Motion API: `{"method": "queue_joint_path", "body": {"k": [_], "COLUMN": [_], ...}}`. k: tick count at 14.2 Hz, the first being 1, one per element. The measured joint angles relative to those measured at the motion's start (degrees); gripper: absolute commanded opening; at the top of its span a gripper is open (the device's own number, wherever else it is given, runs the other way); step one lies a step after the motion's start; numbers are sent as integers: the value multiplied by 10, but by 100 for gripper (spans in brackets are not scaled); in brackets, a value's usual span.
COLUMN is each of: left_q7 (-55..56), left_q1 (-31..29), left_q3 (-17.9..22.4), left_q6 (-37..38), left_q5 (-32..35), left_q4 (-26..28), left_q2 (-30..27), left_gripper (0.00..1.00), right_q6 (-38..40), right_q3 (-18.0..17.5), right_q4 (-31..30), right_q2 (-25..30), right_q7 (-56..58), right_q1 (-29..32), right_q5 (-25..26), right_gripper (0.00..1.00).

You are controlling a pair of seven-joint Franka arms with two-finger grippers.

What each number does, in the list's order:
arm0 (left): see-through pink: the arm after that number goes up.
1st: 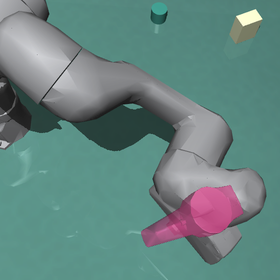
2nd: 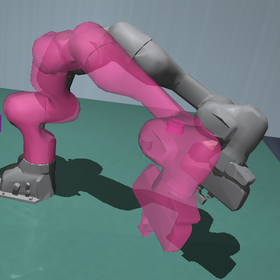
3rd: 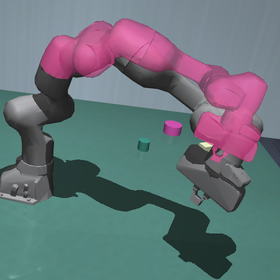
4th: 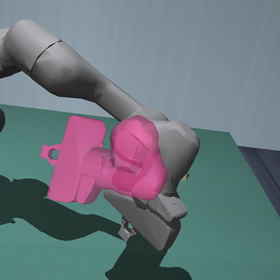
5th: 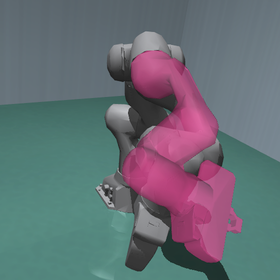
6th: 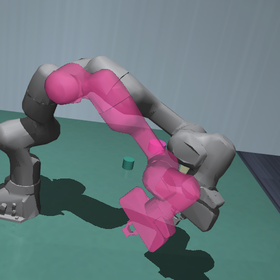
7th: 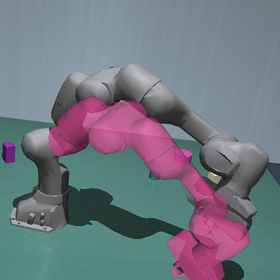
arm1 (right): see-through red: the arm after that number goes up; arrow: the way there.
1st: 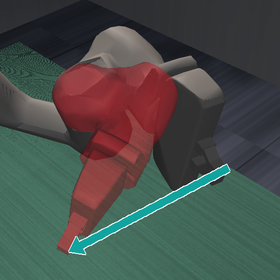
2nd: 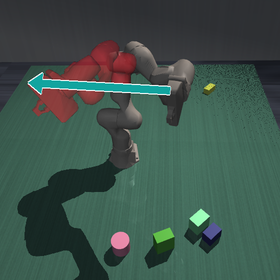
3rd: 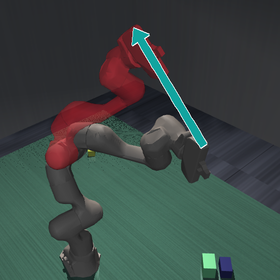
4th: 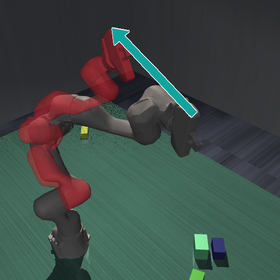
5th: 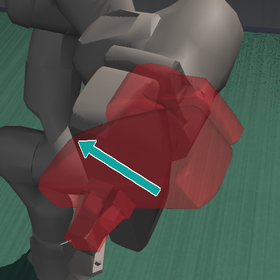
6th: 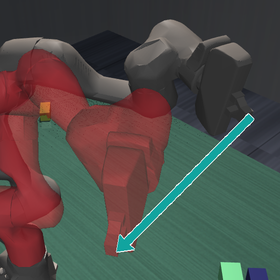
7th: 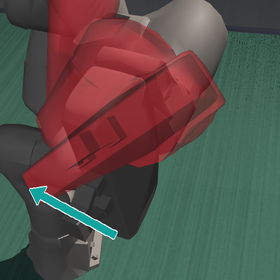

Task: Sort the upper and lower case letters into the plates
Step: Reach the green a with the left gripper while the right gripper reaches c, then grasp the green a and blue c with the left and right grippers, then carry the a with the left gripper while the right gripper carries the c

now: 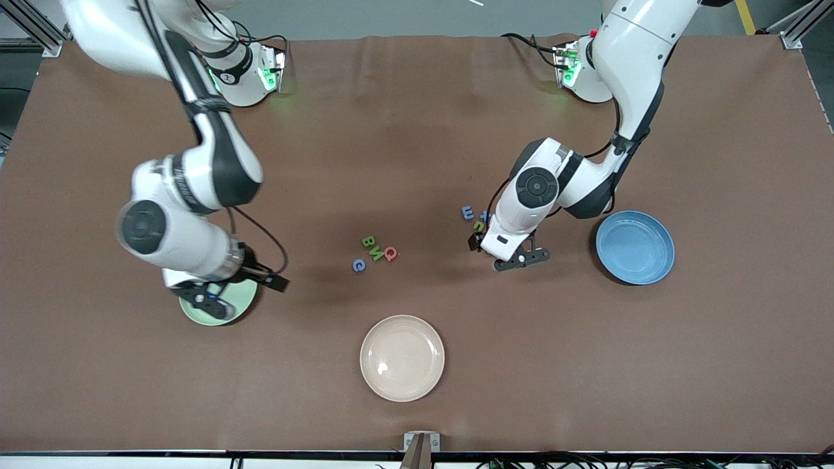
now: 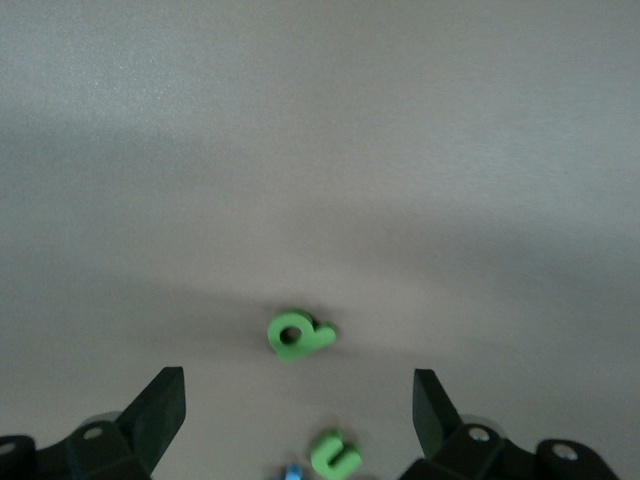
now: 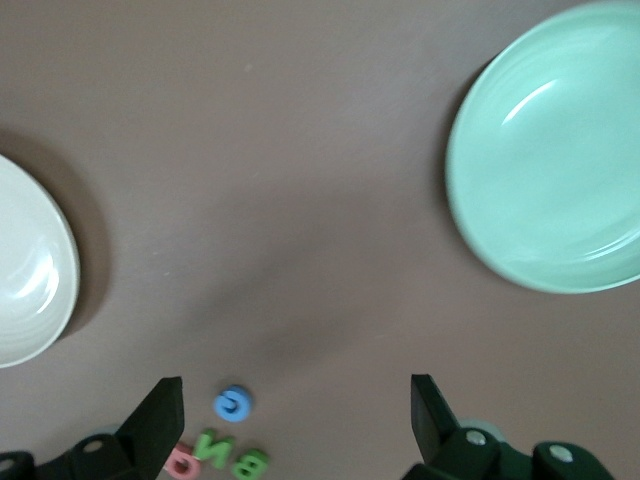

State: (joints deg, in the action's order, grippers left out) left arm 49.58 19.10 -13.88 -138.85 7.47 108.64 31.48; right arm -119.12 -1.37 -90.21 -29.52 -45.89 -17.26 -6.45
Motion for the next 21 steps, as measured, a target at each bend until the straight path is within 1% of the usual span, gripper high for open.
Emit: {"method": "queue_joint_path", "body": {"k": [3, 5, 6, 9, 13, 15, 16, 18, 19, 21], "left_q7": [12, 13, 13, 13, 13, 13, 13, 13, 13, 13], "left_q1": [1, 1, 1, 1, 1, 1, 1, 2, 2, 2], "left_q3": [1, 2, 2, 2, 3, 3, 3, 3, 3, 3], "left_q6": [-31, -35, -36, -37, -37, -37, -37, -37, -37, -36], "left_q5": [18, 24, 25, 26, 27, 27, 27, 27, 27, 27], "left_q4": [0, 0, -1, -1, -1, -1, -3, -3, -5, -5], "left_q2": [24, 36, 40, 47, 48, 50, 50, 49, 49, 48], "left_gripper": [99, 98, 95, 83, 66, 58, 54, 43, 37, 28], "right_q6": [-58, -72, -77, -109, -121, -144, -155, -165, -167, -170], "right_q3": [1, 2, 2, 2, 2, 2, 2, 2, 2, 2], "right_q4": [2, 11, 14, 17, 12, -2, -10, -22, -25, -30], "right_q2": [-53, -86, -99, -118, -131, -133, -134, -134, -134, -134], "right_q7": [-100, -168, -200, -242, -261, -266, -269, -273, -275, -277], "right_q1": [-48, -75, -86, -103, -115, -119, -121, -125, -127, -129], "right_q5": [9, 43, 62, 73, 75, 75, 75, 75, 75, 75], "right_gripper": [100, 100, 99, 97, 92, 86, 80, 69, 65, 64]}}
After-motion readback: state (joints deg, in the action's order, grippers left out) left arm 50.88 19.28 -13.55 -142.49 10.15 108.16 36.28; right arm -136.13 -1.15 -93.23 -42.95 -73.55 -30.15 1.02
